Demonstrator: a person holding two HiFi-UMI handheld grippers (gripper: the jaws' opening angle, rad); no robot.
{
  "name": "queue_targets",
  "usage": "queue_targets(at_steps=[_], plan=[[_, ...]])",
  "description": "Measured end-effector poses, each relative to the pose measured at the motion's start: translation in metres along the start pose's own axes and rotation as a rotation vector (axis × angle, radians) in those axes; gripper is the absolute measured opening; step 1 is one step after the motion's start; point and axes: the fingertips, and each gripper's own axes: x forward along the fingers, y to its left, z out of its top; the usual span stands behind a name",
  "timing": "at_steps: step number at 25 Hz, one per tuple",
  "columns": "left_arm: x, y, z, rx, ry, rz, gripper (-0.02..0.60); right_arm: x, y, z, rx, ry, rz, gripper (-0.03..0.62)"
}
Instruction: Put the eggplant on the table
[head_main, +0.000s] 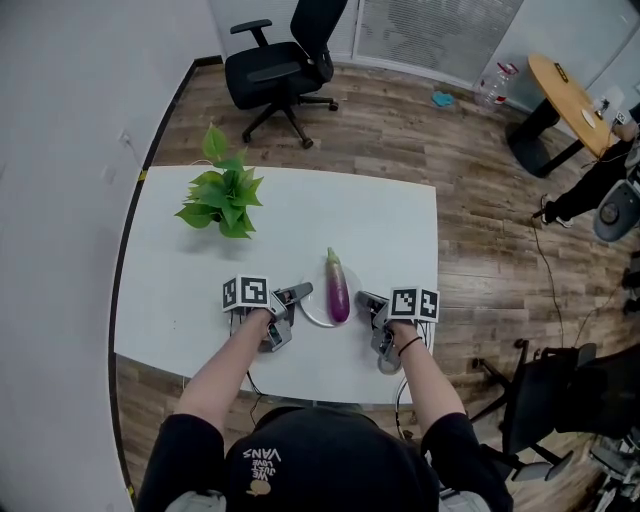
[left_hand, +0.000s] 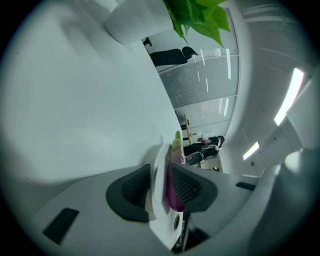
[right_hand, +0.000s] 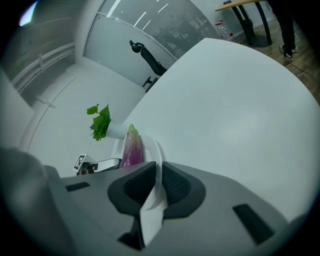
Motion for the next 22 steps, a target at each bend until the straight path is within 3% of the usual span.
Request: queue_targets(at_steps=[7, 17, 22], plan=[[-0.011, 0.006, 0.003, 0.035, -0.025, 0.057, 0.132, -0.004, -0.002, 0.002, -0.051, -0.002, -0.044, 0.037], [-0.016, 0.006, 0.001, 0.041, -0.032, 0.04, 0.132, -0.011, -0.002, 0.004, -0.124, -0.021, -0.105, 0.066], [-0.019, 0.0, -0.002, 0.102, -0.042, 0.027, 0.132, -0.013, -0.001, -0.001, -0.167, -0.016, -0.123, 0.066]])
